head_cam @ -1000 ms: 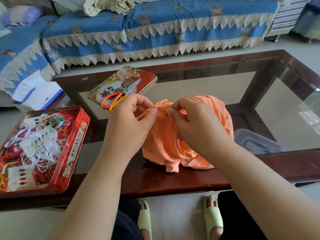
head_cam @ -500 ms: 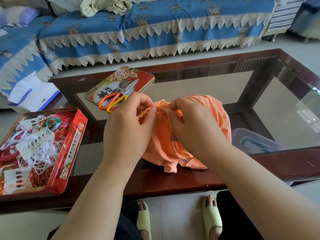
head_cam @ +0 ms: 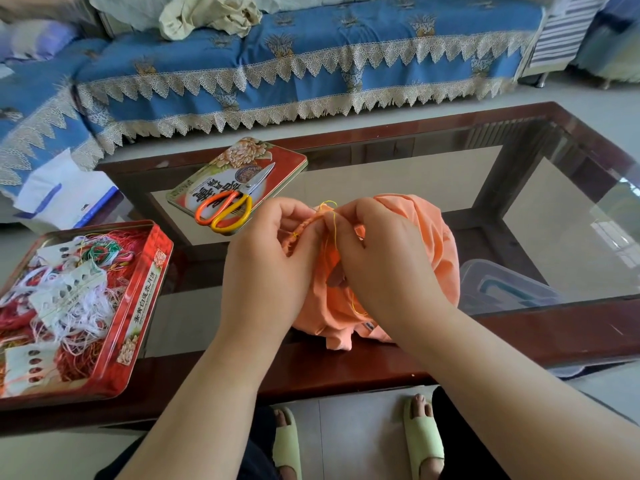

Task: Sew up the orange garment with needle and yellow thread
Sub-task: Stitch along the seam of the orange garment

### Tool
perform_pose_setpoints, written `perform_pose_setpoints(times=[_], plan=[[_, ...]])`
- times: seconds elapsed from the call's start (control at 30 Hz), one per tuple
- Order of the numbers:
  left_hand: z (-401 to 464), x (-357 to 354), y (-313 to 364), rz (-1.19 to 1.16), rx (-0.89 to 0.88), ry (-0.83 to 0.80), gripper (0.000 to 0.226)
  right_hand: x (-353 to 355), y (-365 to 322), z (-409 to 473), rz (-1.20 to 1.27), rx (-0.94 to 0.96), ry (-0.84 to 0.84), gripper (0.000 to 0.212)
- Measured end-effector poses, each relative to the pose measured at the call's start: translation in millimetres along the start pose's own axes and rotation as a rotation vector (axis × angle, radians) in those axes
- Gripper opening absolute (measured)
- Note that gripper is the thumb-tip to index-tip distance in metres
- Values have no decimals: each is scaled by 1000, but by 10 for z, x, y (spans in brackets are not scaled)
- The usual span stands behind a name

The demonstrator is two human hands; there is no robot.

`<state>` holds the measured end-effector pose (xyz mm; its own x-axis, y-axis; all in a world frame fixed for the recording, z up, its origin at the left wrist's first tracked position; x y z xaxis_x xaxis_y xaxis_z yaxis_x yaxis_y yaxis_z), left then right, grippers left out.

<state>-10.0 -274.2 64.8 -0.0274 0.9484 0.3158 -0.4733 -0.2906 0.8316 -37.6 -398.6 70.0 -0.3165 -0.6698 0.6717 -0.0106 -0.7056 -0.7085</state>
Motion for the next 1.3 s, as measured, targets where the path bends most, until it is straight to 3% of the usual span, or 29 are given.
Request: perform_pose_setpoints(times=[0.1, 0.37, 0.6, 0.8, 1.03, 1.2, 1.3], plan=[[11, 11, -10, -3, 34, -9, 4, -20, 4, -12, 3, 45, -3, 20], [45, 96, -5, 86, -69, 30, 6, 8, 31, 10, -78, 138, -59, 20], [54, 106, 16, 150, -259, -83, 8, 98, 29, 44, 88, 72, -139, 40], [80, 142, -3, 150, -257, -51, 9, 160, -5, 63, 107, 100, -268, 39], [94, 146, -16, 121, -240, -154, 11, 124, 18, 70, 51, 126, -180, 39], [101, 179, -40, 100, -182, -97, 7, 327, 93, 166, -4, 132, -395, 28], [138, 202, -77, 55, -145, -51, 8, 511, 276, 256, 161, 82, -575, 24]])
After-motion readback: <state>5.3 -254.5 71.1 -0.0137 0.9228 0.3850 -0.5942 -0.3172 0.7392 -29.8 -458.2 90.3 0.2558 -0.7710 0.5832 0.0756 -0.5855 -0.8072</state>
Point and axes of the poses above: each hand's wrist, its own z-axis towards the middle knuckle, its own x-axis out of the back of the hand, y = z × x, the point moved 1 cm from there along z, towards the middle knuckle, and after that the axes turned 11 degrees about -z, right-handed, at the moved point
